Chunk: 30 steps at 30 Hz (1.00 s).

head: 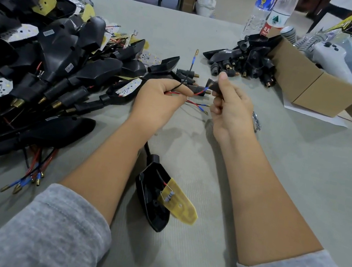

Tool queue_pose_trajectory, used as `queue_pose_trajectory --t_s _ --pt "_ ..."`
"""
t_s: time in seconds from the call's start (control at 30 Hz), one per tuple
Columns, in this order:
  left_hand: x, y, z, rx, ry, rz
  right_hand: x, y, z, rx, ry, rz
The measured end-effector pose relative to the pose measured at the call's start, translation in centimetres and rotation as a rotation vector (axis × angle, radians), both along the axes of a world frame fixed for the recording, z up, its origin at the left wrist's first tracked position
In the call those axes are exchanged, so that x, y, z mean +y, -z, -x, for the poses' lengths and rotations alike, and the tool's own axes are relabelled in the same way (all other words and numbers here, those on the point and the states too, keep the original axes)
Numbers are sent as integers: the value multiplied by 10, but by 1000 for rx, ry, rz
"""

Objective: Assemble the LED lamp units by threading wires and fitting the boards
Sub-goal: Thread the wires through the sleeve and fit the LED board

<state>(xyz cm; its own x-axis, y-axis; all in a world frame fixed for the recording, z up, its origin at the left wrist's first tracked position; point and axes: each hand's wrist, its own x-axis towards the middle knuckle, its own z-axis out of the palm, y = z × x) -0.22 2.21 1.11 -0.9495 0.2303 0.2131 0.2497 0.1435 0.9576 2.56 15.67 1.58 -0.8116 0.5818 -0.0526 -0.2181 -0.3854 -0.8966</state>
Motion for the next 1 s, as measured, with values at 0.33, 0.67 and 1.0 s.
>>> queue_pose_trajectory --t_s 0.33,0.67,1.0 --pt "2 -3 -3 -28 3 56 0 -4 -5 62 -56 43" --pt "1 -5 -6 -48 83 59 -4 -6 -7 9 -246 -53" --pt "0 0 2 -16 43 -48 -3 -9 -8 100 -238 153"
